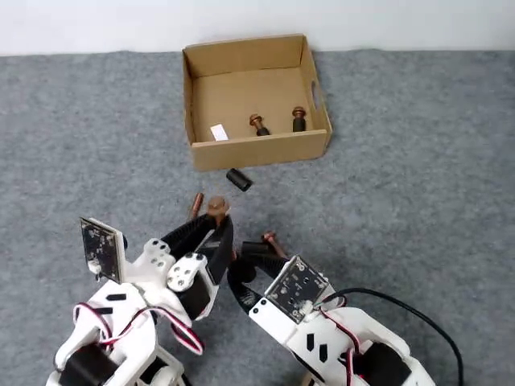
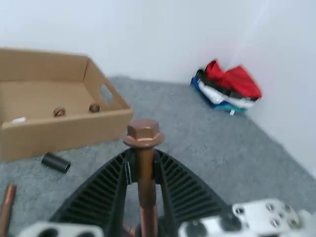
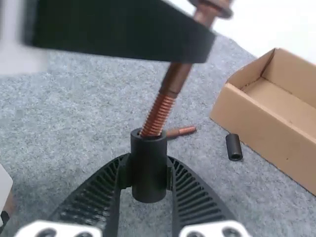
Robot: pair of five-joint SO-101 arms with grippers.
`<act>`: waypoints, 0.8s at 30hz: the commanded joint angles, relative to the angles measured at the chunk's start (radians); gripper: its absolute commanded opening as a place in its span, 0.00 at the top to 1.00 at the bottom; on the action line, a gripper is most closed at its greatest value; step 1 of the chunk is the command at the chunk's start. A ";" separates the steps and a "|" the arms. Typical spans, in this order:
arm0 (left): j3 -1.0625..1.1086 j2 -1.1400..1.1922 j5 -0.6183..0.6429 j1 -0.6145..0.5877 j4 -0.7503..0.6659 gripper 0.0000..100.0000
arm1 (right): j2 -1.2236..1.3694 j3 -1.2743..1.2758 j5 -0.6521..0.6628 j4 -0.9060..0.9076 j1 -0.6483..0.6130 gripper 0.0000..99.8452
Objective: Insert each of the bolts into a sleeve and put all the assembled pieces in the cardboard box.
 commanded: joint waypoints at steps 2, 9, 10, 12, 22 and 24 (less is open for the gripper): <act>-0.064 0.009 -0.008 0.008 0.124 1.00 | -0.012 -0.028 0.005 -0.036 -0.002 0.99; -0.065 0.009 -0.068 0.008 0.180 1.00 | -0.012 -0.028 0.005 -0.038 -0.002 0.99; -0.062 0.011 -0.068 0.008 0.183 1.00 | -0.012 -0.028 0.005 -0.038 -0.002 0.99; -0.061 0.011 -0.068 0.021 0.198 1.00 | -0.012 -0.028 0.006 -0.054 -0.002 0.99; -0.005 0.011 -0.180 0.091 0.258 0.85 | -0.010 -0.026 0.006 -0.068 -0.001 0.99; -0.008 0.011 -0.181 0.087 0.275 0.81 | -0.010 -0.028 0.008 -0.068 -0.001 0.99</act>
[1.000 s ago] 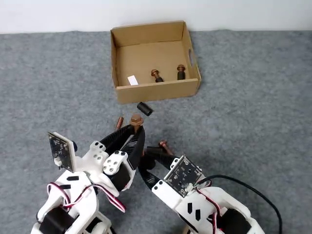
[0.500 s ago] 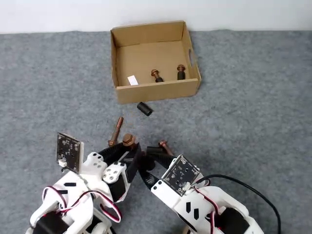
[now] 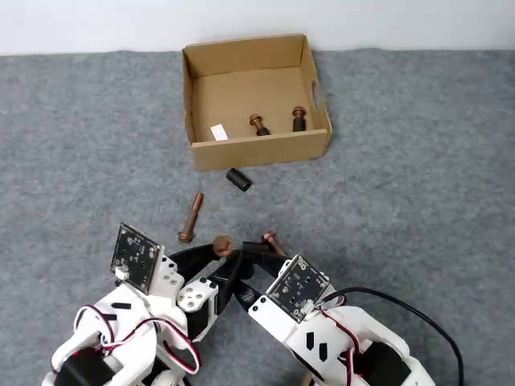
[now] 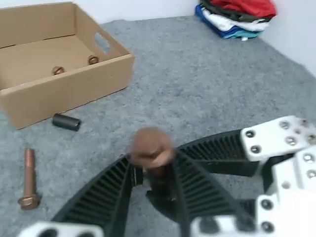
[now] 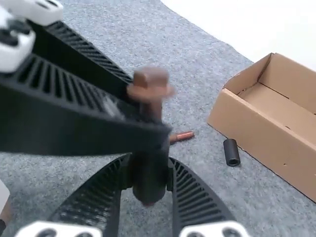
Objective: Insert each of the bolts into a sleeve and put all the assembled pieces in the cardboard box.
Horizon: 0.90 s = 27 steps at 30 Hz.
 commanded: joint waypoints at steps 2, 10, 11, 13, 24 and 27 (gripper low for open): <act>-0.013 0.011 -0.014 0.002 0.069 0.79 | -0.012 -0.029 0.009 -0.038 -0.004 0.99; -0.124 0.011 -0.084 -0.166 0.078 0.79 | -0.012 -0.029 0.009 -0.036 -0.004 0.99; -0.143 0.011 -0.091 -0.181 0.078 0.79 | -0.012 -0.029 0.009 -0.036 -0.004 0.99; -0.188 0.012 -0.094 -0.199 0.081 0.79 | -0.012 -0.028 0.008 -0.036 -0.001 0.99; -0.271 0.005 -0.095 -0.463 0.078 0.98 | 0.007 -0.054 -0.095 -0.031 0.348 0.99; -0.177 0.005 -0.150 -0.615 0.074 1.00 | 0.093 -0.104 -0.195 0.016 0.433 0.99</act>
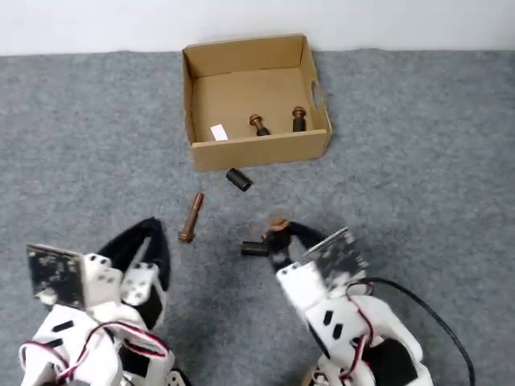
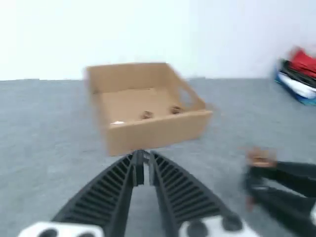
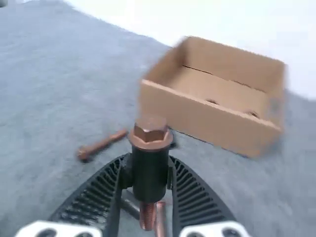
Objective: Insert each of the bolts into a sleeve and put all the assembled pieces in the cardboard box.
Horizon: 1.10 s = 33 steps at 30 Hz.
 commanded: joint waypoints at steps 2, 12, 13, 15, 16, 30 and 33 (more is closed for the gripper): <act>0.154 0.005 -0.137 -0.221 -0.015 1.00 | 0.176 -0.161 -0.186 0.036 0.116 0.99; 0.638 0.003 -0.377 -0.430 -0.330 1.00 | 0.835 -0.597 -0.287 -0.156 0.150 0.99; 0.654 0.003 -0.379 -0.430 -0.358 1.00 | 0.898 -0.631 -0.276 -0.182 0.150 0.99; 0.682 0.003 -0.379 -0.425 -0.388 1.00 | 1.010 -0.695 -0.261 -0.237 0.150 0.99; 0.697 0.003 -0.374 -0.422 -0.397 1.00 | 1.059 -0.726 -0.256 -0.271 0.150 0.99; 0.828 0.005 -0.367 -0.407 -0.526 1.00 | 1.790 -1.267 -0.256 -0.584 0.257 0.99; 0.829 0.009 -0.367 -0.407 -0.496 1.00 | 1.942 -1.390 -0.256 -0.585 0.257 0.99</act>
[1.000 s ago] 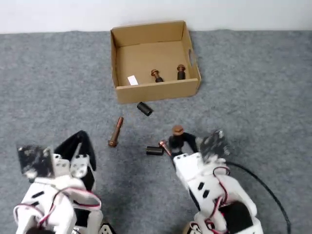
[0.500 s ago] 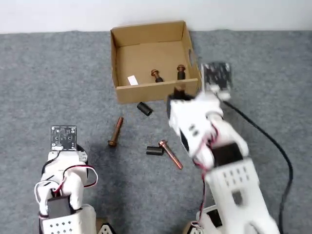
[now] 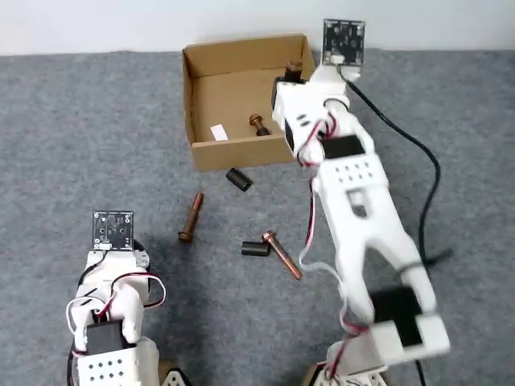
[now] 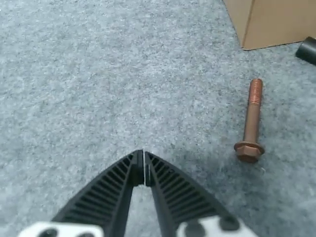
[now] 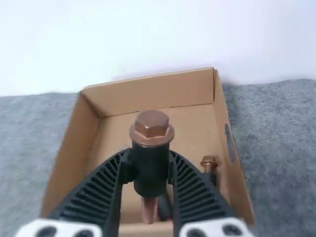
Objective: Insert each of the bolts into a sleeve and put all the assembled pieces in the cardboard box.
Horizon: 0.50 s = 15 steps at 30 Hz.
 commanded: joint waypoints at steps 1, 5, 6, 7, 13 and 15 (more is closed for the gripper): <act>-0.007 -0.002 0.000 0.003 0.011 1.00 | 0.142 -0.203 0.012 -0.033 0.008 0.99; -0.007 -0.002 -0.002 0.003 0.012 1.00 | 0.326 -0.325 0.012 -0.031 0.008 0.99; -0.007 -0.002 -0.002 0.003 0.012 1.00 | 0.367 -0.351 0.012 -0.031 0.008 0.99; -0.007 -0.002 -0.002 0.003 0.014 1.00 | 0.404 -0.373 0.012 -0.031 0.008 0.99; -0.007 0.000 -0.002 0.003 0.015 1.00 | 0.568 -0.446 0.054 -0.019 0.016 0.99; -0.007 0.000 -0.002 0.003 0.015 1.00 | 0.608 -0.470 0.118 0.036 0.016 0.99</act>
